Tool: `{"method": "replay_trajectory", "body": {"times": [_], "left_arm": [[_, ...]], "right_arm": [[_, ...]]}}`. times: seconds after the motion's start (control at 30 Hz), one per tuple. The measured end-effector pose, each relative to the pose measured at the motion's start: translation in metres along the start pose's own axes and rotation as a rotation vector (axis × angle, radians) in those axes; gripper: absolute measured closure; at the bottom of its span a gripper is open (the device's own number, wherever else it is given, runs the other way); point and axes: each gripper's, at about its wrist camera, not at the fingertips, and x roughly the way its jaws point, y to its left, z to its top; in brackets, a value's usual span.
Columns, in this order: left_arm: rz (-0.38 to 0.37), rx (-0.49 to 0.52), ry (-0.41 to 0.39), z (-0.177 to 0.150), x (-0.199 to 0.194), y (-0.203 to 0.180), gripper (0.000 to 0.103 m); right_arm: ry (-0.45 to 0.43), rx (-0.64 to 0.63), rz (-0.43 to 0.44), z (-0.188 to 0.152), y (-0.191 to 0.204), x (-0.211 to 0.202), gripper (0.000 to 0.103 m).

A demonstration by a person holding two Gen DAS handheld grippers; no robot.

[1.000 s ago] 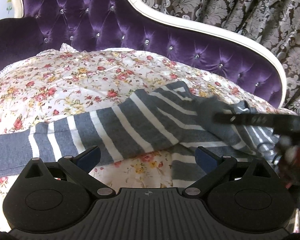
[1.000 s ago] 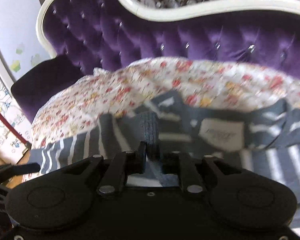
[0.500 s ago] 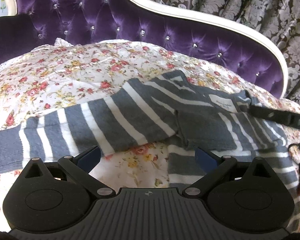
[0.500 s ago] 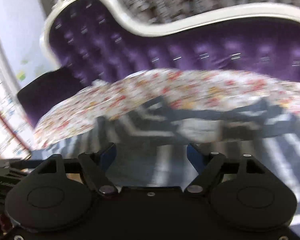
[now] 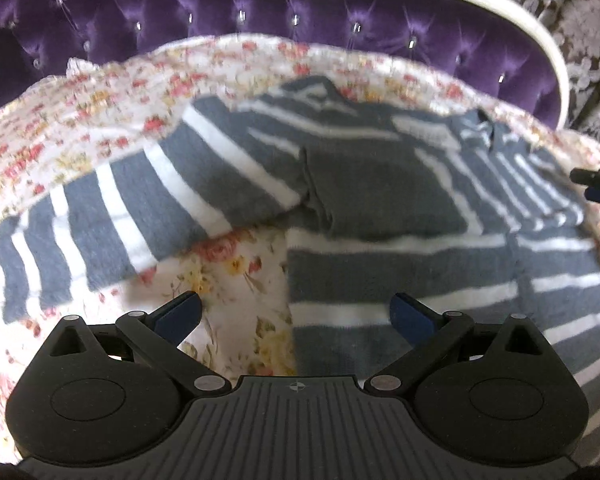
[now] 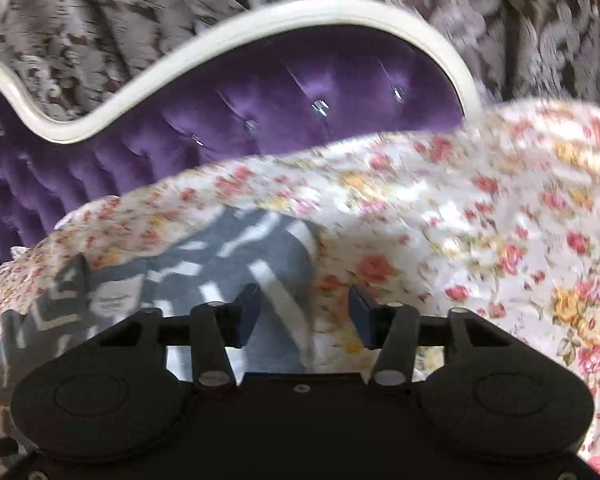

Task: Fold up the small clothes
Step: 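Carry the held sleeve across the cardigan body with the right tool, then open the right tool to release the sleeve and withdraw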

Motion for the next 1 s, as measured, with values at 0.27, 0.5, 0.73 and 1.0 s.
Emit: {"method": "replay_trajectory", "body": {"times": [0.27,0.5,0.73,1.0], "left_arm": [[0.01,0.012,-0.021,-0.004,-0.002,-0.002,0.001],[0.013,0.015,-0.022,-0.003,-0.001,-0.003,0.0],[0.013,0.014,-0.031,-0.003,-0.002,-0.002,0.0],[0.011,0.015,-0.036,-0.004,-0.002,-0.002,0.0]], "right_arm": [[0.047,-0.056,-0.001,-0.007,0.008,0.013,0.087],[0.024,-0.061,-0.09,-0.003,-0.004,0.003,0.093],[0.045,0.014,0.098,-0.001,0.002,-0.013,0.049],[0.111,-0.009,0.107,-0.011,0.004,-0.014,0.048]]}}
